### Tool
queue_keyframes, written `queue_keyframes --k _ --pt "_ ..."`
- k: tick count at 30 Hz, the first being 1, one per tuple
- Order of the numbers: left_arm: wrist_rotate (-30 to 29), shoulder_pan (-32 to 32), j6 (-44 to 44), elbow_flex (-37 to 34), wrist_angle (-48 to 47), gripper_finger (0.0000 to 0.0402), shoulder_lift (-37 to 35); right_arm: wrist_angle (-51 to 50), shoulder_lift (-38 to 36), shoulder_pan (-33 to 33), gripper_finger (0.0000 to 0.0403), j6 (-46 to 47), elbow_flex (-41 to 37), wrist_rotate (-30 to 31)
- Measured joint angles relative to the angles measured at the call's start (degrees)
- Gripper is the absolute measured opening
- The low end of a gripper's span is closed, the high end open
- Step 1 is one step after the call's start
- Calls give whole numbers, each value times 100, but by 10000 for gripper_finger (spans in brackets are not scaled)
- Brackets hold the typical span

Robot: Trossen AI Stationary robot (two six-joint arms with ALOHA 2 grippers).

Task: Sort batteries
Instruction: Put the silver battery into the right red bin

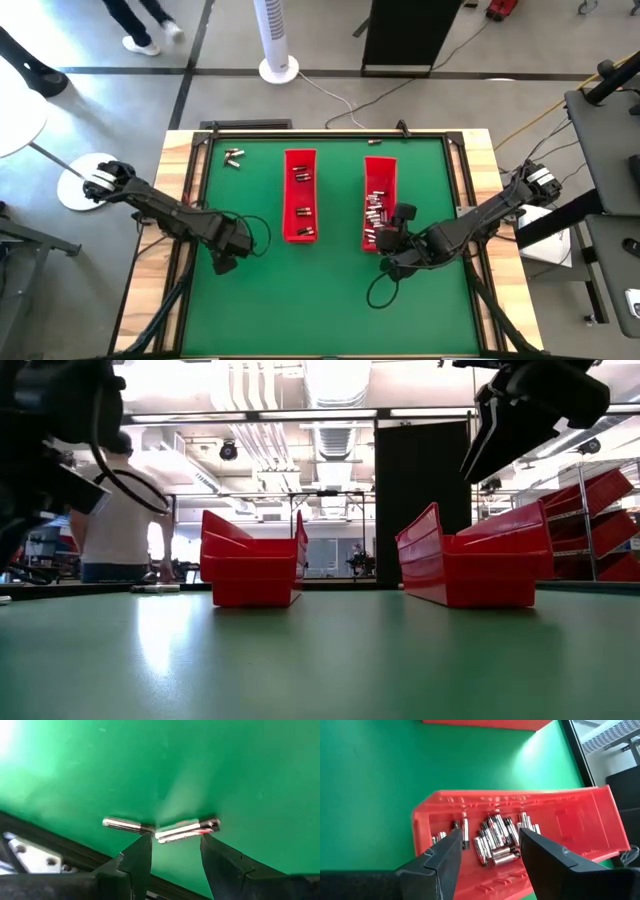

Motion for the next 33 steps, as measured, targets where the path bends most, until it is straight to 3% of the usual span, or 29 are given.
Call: queue_keyframes --k 7,13,25,29,33 --pt "247 -258 434 82 136 149 18 254 0 -2 194 13 43 30" --pt "183 -541 1444 87 131 149 185 627 0 -2 194 1 53 39" --pt "53 -555 1990 83 567 146 1192 615 0 -2 191 -1 55 39" --pt "121 -553 2003 230 532 115 1503 610 0 -2 195 -1 55 39" --pt "221 -553 1924 354 517 53 1613 612 0 -2 195 -1 55 39"
